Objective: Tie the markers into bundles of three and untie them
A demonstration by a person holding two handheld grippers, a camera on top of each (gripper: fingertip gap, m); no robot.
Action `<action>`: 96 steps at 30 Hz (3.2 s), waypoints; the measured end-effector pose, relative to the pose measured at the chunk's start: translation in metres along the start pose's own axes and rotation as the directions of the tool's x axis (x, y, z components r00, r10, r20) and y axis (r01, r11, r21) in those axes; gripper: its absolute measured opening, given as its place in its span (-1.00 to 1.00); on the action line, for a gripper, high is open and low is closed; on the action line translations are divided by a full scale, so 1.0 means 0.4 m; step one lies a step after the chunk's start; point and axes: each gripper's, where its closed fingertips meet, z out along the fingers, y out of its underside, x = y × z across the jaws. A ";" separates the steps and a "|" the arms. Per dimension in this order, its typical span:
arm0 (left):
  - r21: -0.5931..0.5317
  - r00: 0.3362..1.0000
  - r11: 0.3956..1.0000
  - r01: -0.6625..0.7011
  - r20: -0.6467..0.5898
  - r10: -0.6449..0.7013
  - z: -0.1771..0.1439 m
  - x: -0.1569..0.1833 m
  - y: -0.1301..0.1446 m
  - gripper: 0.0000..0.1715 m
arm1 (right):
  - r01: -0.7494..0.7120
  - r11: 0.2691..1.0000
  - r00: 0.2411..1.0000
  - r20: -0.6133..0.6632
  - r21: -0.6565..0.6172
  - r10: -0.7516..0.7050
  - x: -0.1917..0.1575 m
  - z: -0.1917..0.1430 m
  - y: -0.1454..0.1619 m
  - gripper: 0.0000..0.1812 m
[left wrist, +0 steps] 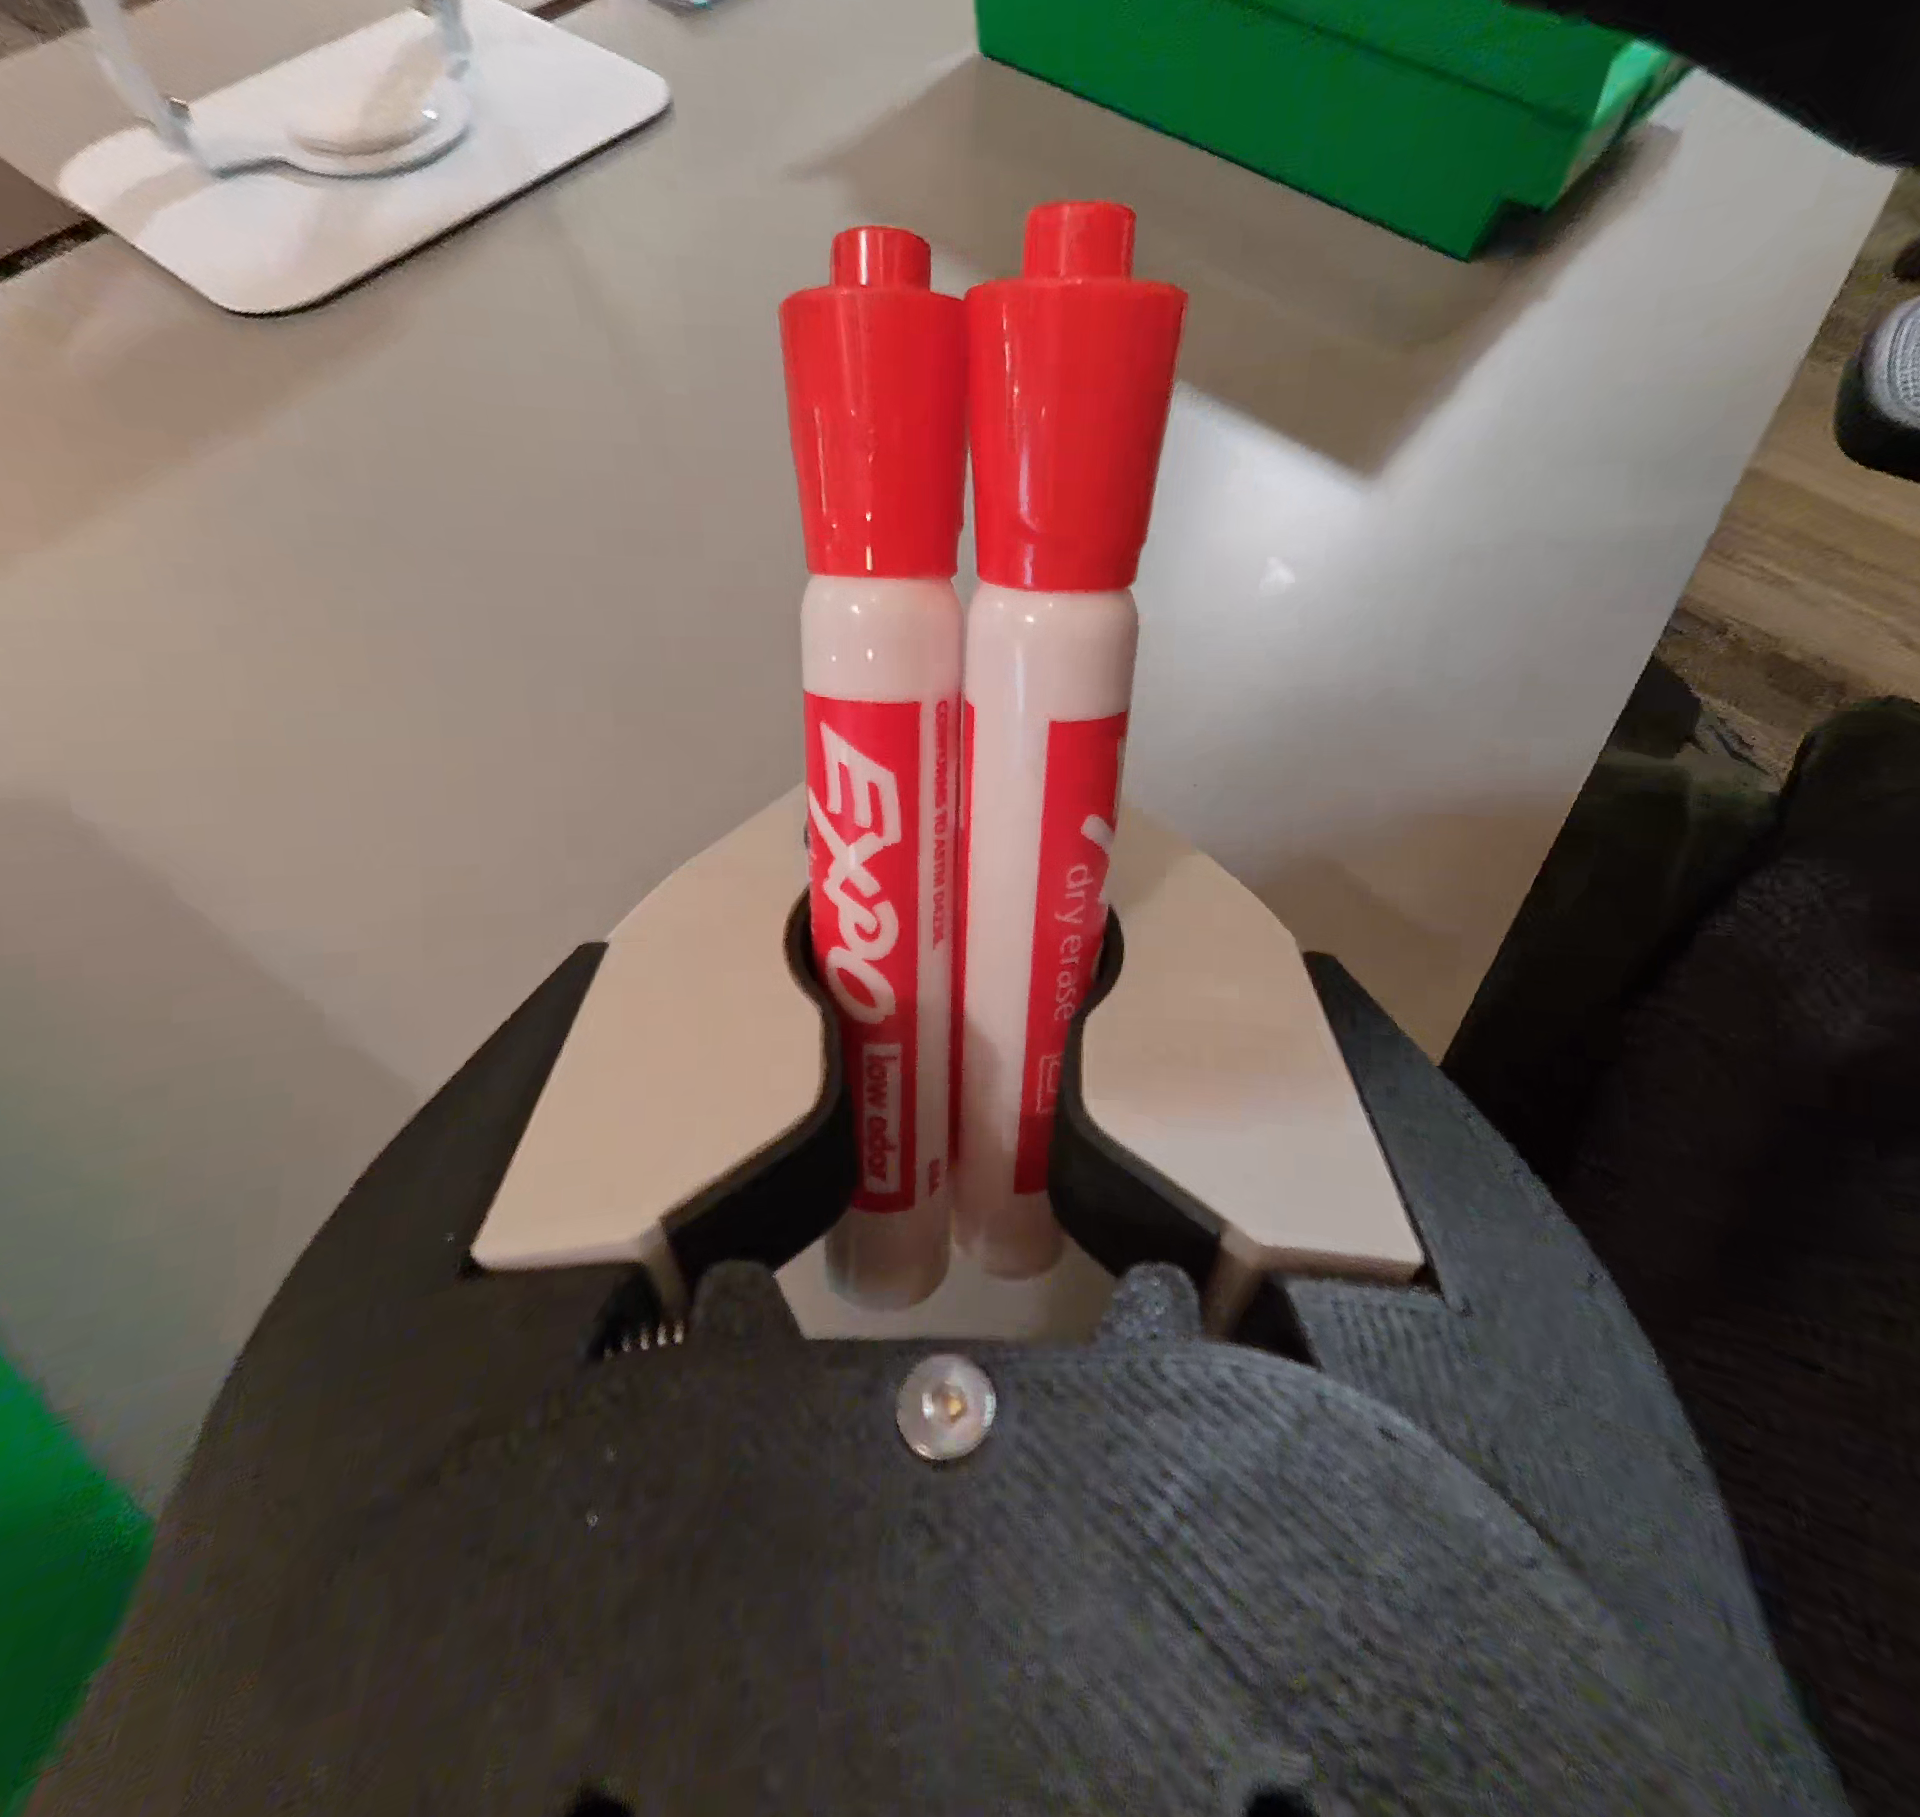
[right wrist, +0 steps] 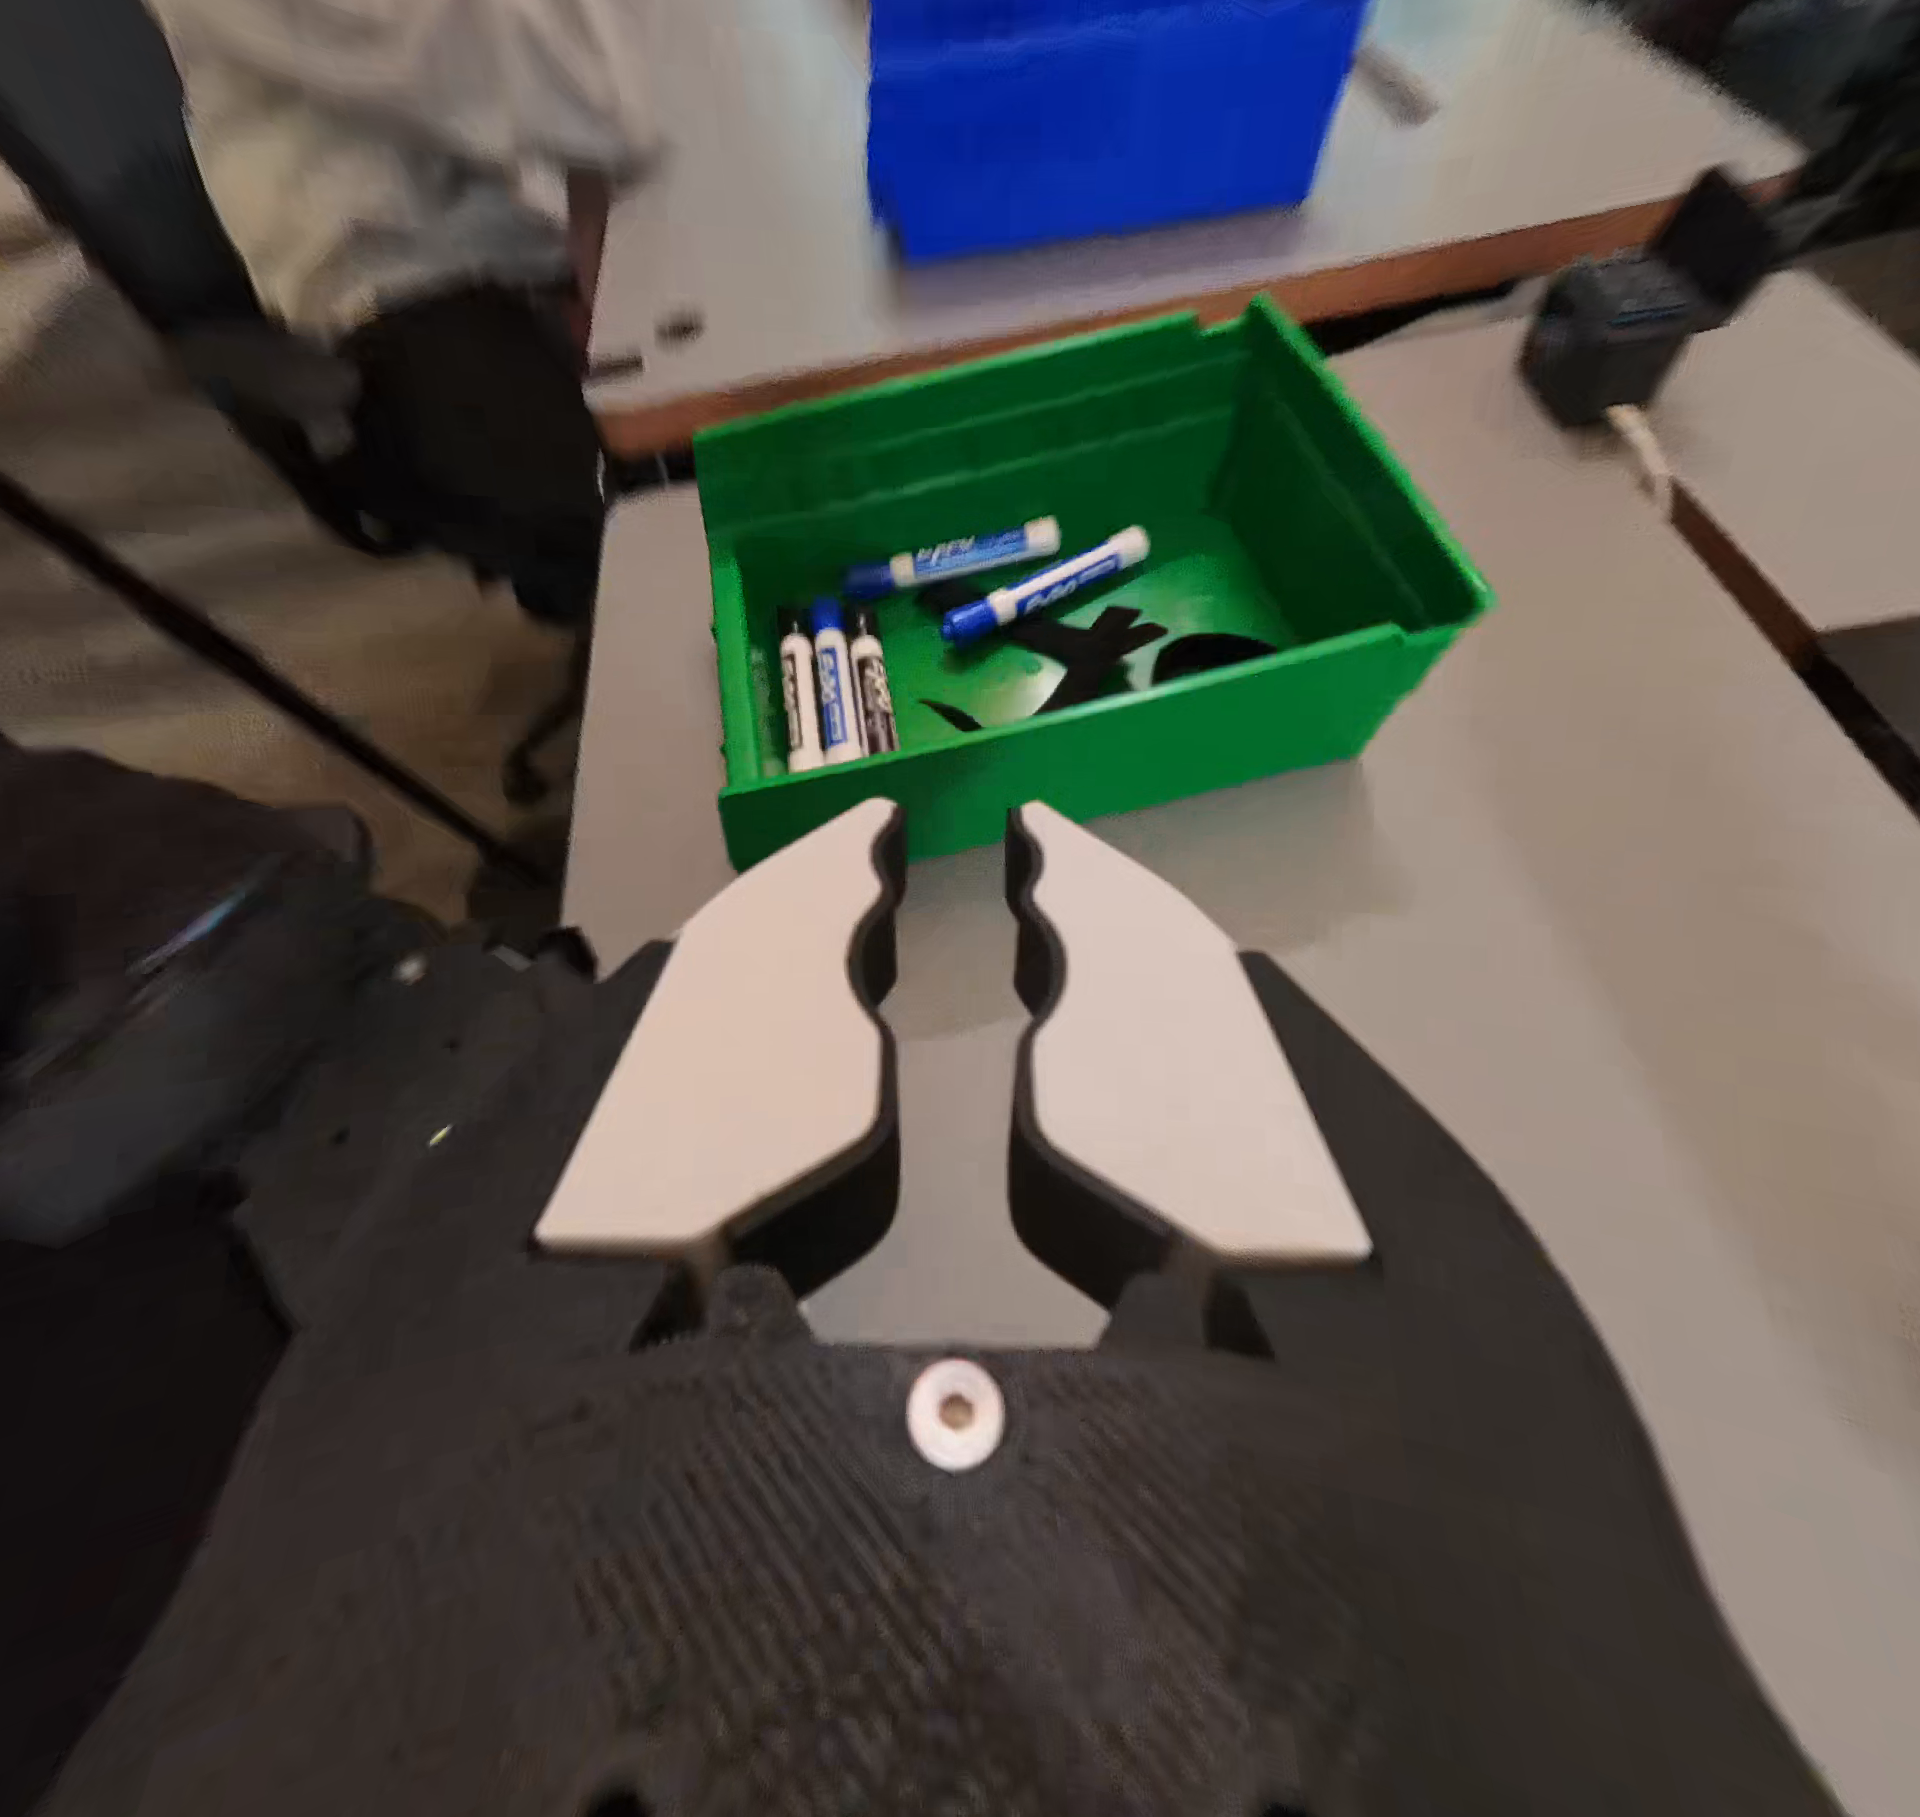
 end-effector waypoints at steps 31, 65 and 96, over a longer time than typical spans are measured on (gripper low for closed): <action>0.057 0.999 0.998 0.011 0.049 -0.014 -0.038 -0.066 0.009 -0.50 | -0.028 0.665 0.998 0.020 -0.747 0.064 0.066 0.624 0.079 -0.77; -0.387 0.780 0.751 -0.535 -0.567 0.264 0.048 0.142 0.151 -0.49 | -0.349 0.878 0.885 -0.192 0.328 0.424 -0.264 -0.505 0.518 -0.81; -0.439 0.697 0.616 -0.655 -0.666 0.267 -0.018 0.283 0.209 -0.49 | 0.033 0.999 0.994 -0.105 0.006 -0.032 -0.426 -0.302 0.550 -0.76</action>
